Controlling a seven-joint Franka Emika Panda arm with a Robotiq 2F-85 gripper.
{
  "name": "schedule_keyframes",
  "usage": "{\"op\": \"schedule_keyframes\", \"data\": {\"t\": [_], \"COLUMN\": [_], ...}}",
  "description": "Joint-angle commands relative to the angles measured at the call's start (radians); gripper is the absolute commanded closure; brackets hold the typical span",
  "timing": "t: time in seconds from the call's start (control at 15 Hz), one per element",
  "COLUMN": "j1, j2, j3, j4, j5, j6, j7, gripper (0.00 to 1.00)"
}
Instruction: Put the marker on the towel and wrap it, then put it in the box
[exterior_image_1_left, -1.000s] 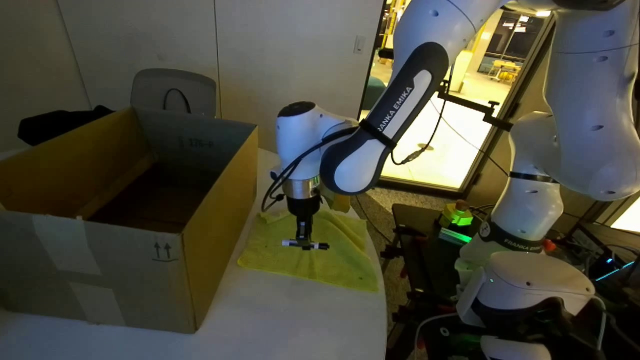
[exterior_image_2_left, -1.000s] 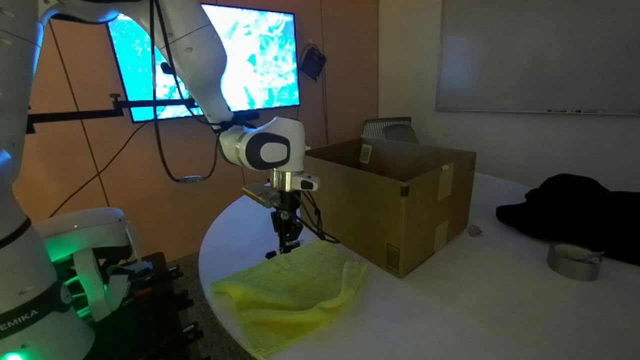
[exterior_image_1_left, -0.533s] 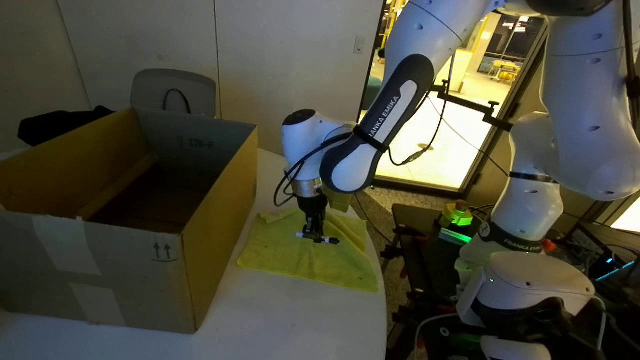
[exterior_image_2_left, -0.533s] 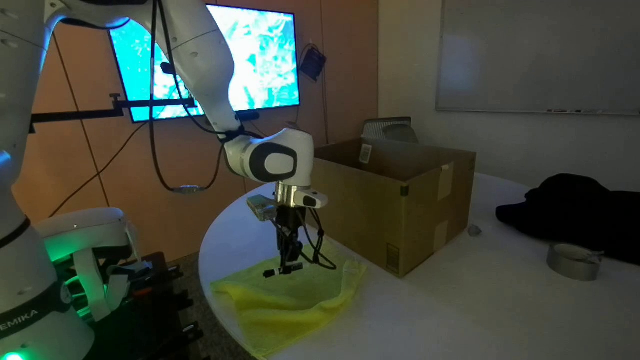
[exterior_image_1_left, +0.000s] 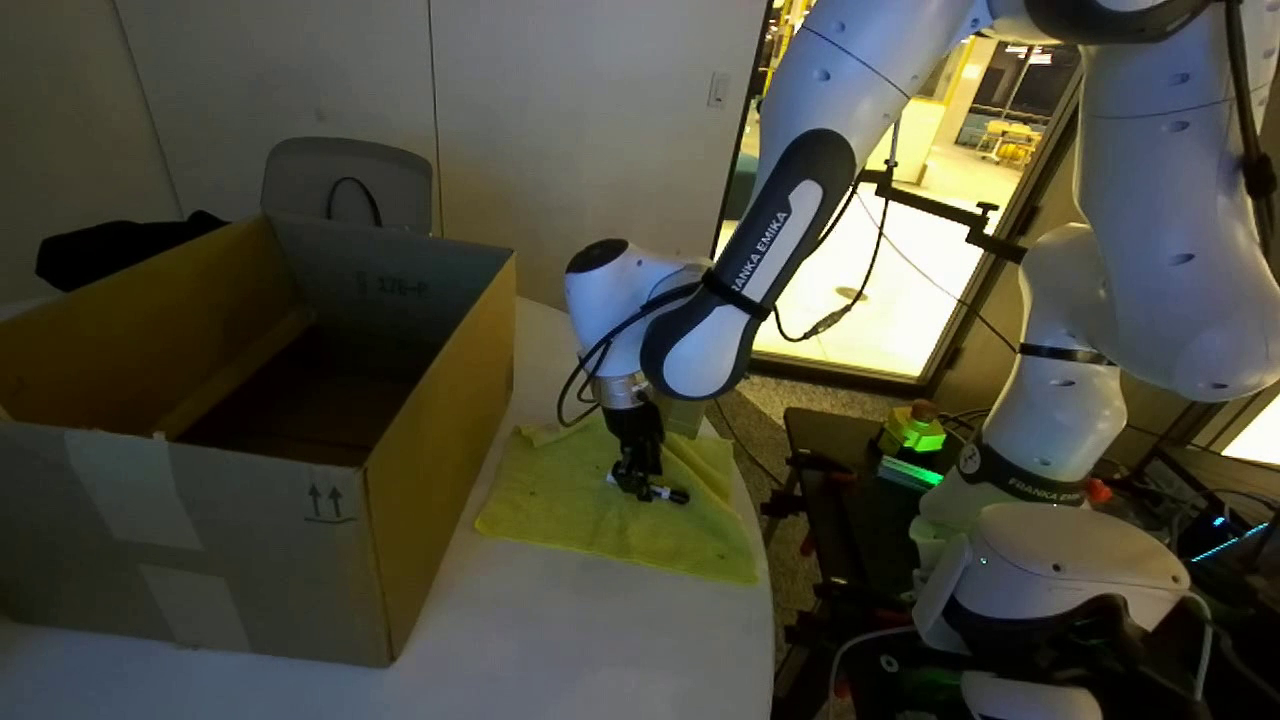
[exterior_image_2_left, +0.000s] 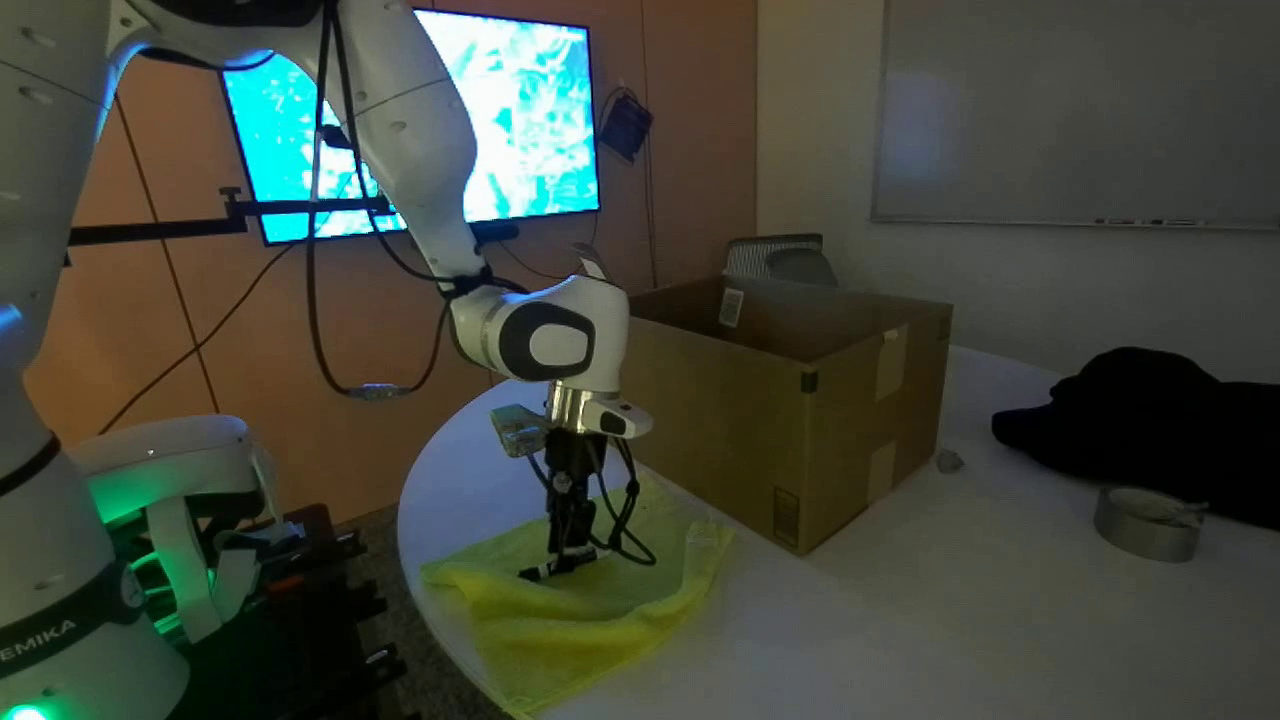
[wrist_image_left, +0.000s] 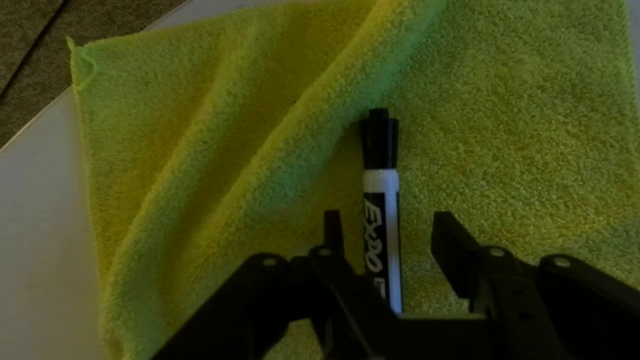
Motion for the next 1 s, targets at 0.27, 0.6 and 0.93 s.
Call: {"op": "schedule_keyframes", "data": {"t": [0.27,0.6,0.93], "j1": [-0.018,-0.029,-0.048], "j2": [-0.085,-0.084,-0.061], "j3": [0.029,0.114,0.168], "j4": [-0.049,-0.055,-0.065], "j5": [0.022,0.086,0.119], "j6": [0.007,0.036,0.046], "j7": [-0.024,-0.112,-0.249], "gripper": [0.00,0.00,0.00]}}
